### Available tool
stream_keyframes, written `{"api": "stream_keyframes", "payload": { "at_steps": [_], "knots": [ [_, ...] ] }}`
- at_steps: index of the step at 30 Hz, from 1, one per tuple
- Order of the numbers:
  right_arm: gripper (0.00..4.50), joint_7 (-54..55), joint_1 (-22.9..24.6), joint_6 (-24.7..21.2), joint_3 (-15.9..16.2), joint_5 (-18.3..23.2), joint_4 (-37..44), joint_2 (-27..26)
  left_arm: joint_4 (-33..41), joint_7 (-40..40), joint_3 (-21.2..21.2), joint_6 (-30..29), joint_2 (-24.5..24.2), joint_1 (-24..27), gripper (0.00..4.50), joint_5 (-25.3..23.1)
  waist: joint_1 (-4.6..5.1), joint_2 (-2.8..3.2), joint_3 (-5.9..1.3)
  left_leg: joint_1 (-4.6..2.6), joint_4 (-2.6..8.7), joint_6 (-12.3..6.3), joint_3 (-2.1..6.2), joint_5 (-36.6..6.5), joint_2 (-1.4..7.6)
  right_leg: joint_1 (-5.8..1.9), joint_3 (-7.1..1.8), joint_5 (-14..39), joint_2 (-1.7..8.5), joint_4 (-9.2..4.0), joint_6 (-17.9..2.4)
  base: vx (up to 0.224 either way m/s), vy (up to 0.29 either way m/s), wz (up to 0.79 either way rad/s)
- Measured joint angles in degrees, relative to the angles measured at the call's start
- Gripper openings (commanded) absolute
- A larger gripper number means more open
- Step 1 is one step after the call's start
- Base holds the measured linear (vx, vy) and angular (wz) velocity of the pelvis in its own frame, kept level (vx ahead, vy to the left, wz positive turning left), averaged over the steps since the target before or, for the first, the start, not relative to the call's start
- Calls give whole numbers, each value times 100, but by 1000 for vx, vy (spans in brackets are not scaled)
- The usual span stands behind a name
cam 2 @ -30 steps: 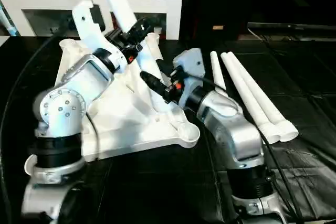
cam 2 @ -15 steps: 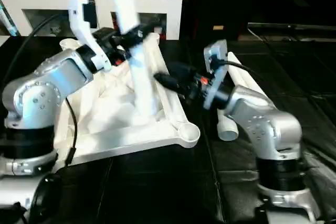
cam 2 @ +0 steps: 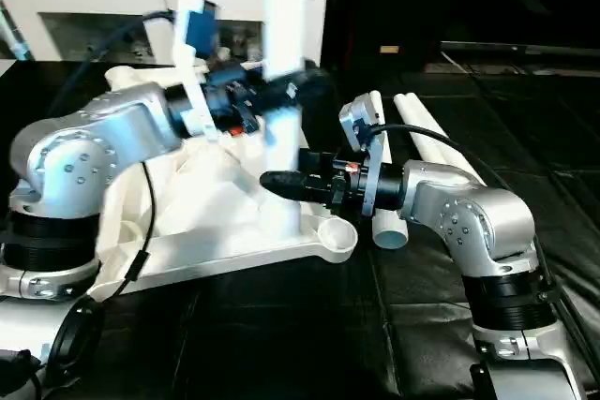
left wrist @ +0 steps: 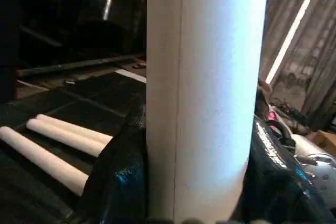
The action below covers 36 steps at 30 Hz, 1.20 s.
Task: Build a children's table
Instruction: Pick table leg
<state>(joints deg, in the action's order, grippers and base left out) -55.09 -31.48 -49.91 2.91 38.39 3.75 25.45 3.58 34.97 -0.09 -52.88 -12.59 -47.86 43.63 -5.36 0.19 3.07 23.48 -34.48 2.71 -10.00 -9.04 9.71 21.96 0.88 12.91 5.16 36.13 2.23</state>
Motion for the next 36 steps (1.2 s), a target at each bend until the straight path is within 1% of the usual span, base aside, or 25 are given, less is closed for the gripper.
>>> {"api": "stream_keyframes", "payload": {
  "at_steps": [6,13,19,21,24,25,27,29,32,36],
  "knots": [
    [313,-175,1,3,135,1,2,14,64,123,-14,-94,36,-2,182,176,1,-1,1,-2,-1,-5,-1,5,0,0,0,-5,0,2,-9,0,0,0],
    [313,-425,83,-11,311,1,68,182,73,261,-11,-220,10,-16,182,344,-8,-2,0,-2,-4,-7,-2,7,0,-1,-1,-9,0,2,-14,0,0,0],
    [313,-548,157,-83,329,64,132,211,161,389,-11,-311,-41,-19,182,412,-9,-2,0,-1,-5,-7,-2,7,0,-1,-1,-9,1,3,-15,0,0,0],
    [284,-568,161,-117,329,107,194,231,182,431,-11,-328,-48,-33,182,457,-12,-2,0,-2,-5,-7,-2,7,1,-2,0,-9,1,4,-15,0,0,0],
    [264,-662,194,-126,329,185,234,240,185,449,-11,-343,-53,-42,182,515,-13,-2,0,-2,-7,-8,-2,8,1,-2,0,-9,1,5,-15,0,0,0],
    [264,-674,208,-126,329,190,234,240,185,465,-11,-344,-53,-42,182,517,-14,-2,0,-2,-8,-8,-2,8,1,-2,0,-10,1,5,-16,0,0,0],
    [235,-704,235,-139,338,197,235,243,185,478,-11,-349,-59,-42,182,521,-13,-2,0,-2,-8,-10,-2,9,1,-2,0,-12,1,5,-19,0,0,0],
    [230,-728,235,-143,352,200,262,245,185,476,-9,-361,-63,-42,182,521,-13,-2,0,-2,-8,-11,-2,11,1,-2,-1,-13,1,6,-20,0,0,0],
    [207,-727,235,-148,391,201,291,251,186,474,-3,-421,-67,-42,182,541,-12,-3,0,-3,-8,-11,-2,12,1,-3,0,-14,1,6,-22,0,0,0],
    [199,-709,238,-144,402,200,296,233,186,469,15,-456,-68,-42,182,548,-15,-3,0,-3,-8,-12,-2,15,1,-3,0,-16,1,7,-24,0,0,0]
  ]
}}
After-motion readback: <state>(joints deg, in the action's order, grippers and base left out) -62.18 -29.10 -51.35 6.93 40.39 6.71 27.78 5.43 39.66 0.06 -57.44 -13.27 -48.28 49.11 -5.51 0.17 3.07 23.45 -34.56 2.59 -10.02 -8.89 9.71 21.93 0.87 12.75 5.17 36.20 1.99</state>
